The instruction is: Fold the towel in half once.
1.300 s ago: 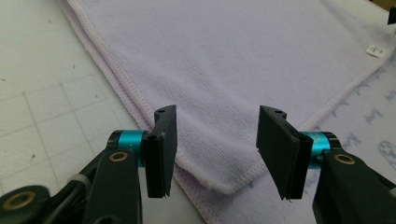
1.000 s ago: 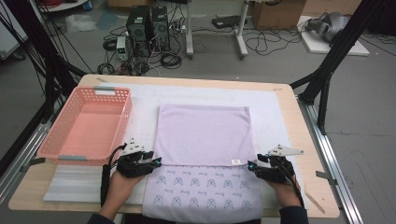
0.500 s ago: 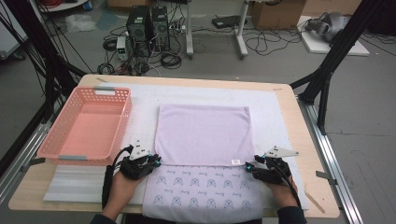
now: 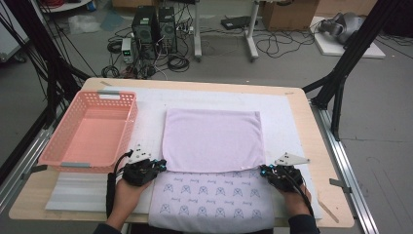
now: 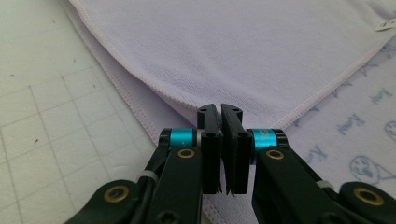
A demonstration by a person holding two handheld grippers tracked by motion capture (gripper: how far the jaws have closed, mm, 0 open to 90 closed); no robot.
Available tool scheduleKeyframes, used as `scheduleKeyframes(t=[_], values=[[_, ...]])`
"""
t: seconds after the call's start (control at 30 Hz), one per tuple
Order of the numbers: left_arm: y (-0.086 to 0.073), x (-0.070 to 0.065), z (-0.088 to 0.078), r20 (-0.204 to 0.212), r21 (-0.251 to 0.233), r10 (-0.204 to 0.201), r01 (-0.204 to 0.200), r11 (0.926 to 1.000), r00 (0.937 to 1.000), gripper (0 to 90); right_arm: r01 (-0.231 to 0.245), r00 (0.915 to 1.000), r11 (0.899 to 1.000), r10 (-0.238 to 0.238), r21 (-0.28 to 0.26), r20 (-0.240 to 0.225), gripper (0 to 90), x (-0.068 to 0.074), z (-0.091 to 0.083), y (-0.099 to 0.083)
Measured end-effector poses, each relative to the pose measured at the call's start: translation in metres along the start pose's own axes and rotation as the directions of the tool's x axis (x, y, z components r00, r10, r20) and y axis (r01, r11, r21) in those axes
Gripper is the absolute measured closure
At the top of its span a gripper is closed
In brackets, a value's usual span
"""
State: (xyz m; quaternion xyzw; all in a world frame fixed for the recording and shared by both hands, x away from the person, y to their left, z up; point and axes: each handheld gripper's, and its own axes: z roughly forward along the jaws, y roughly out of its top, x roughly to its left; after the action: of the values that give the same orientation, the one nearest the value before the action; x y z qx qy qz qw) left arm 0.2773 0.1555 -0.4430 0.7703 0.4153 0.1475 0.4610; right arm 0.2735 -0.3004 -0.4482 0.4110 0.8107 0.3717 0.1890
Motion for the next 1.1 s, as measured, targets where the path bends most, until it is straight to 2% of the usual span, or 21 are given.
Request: scheduleKeyframes(t=[0.27, 0.4, 0.67, 0.8, 1.1], values=[[0.001, 0.004, -0.006, 0.034, -0.032, -0.041, 0.043, 0.9986, 0.9986, 86.4, 0.001, 0.9996, 1.0, -0.002, -0.017, -0.028, 87.4, -0.001, -0.005, 0.003], [0.003, 0.002, -0.011, 0.05, -0.05, -0.032, 0.034, 0.9982, 0.9982, 86.3, -0.017, 0.998, 0.999, 0.015, -0.044, -0.061, 87.4, 0.0, -0.014, 0.003], [0.0, 0.001, -0.025, 0.071, -0.073, -0.041, 0.046, 0.9963, 0.9966, 86.5, -0.005, 0.9976, 0.998, 0.001, -0.055, -0.07, 87.5, 0.002, -0.028, 0.005], [-0.002, 0.0, -0.033, 0.082, -0.073, -0.035, 0.041, 0.9965, 0.996, 86.5, 0.012, 0.9972, 0.999, -0.016, -0.048, -0.074, 87.6, 0.004, -0.036, 0.001], [-0.013, -0.015, -0.053, 0.118, -0.044, -0.002, 0.007, 0.999, 0.993, 86.4, 0.055, 0.9893, 0.998, -0.059, -0.037, -0.134, 87.6, 0.02, -0.06, -0.012]])
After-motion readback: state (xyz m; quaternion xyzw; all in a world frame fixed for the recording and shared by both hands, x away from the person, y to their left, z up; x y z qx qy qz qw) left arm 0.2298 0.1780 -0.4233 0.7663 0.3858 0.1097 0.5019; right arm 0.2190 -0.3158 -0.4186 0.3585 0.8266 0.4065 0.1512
